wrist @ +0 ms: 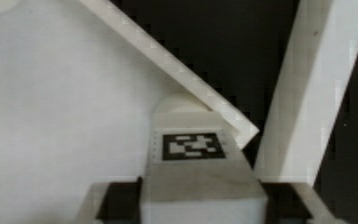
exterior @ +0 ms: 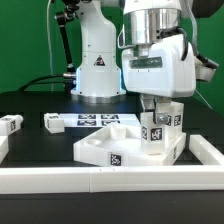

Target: Assemble square table

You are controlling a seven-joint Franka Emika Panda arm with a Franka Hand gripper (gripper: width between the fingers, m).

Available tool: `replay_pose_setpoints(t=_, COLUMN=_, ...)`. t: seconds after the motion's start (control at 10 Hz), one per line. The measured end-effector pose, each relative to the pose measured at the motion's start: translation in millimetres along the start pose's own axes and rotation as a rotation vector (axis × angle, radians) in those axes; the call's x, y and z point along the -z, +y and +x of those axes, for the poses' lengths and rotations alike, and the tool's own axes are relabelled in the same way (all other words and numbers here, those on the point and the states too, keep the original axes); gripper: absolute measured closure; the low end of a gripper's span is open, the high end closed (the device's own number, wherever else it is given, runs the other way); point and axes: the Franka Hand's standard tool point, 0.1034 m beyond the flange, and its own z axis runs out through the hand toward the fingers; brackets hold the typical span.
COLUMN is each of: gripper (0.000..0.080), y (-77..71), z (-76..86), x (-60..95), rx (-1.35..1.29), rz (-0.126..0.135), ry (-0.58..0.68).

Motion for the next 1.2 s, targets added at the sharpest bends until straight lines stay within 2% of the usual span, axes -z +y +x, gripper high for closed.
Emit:
replay_pose_setpoints(t=0.3, gripper=0.0508, y=-0.3, z=-1.5, x=-0.1, rx=-0.034, rz=0.005, ry=-0.008)
replay_pose_setpoints(t=0.5, gripper=0.0206, y=-0.1, z=-0.2, x=-0.2, rx=0.064, rz=0.005, ry=-0.008)
replay_pose_setpoints(t=0.6, gripper=0.0206, y=-0.3, z=-0.5, x=-0.2, rx=0.103, rz=0.008, ry=-0.007)
replay_pose_setpoints(t=0.7, gripper=0.0162, y=-1.6, z=1.5, x=-0.1, rx=0.175, rz=0.026, ry=0.006)
replay_pose_setpoints(t=0.8, gripper=0.0162, y=-1.8, z=2.9, x=-0.3, rx=0.289, rz=0.032, ry=0.013)
replay_pose_setpoints(t=1.2, gripper=0.0151, y=0.0, z=0.6, x=-4.8, rx=0.625, rz=0.022, ry=0.019)
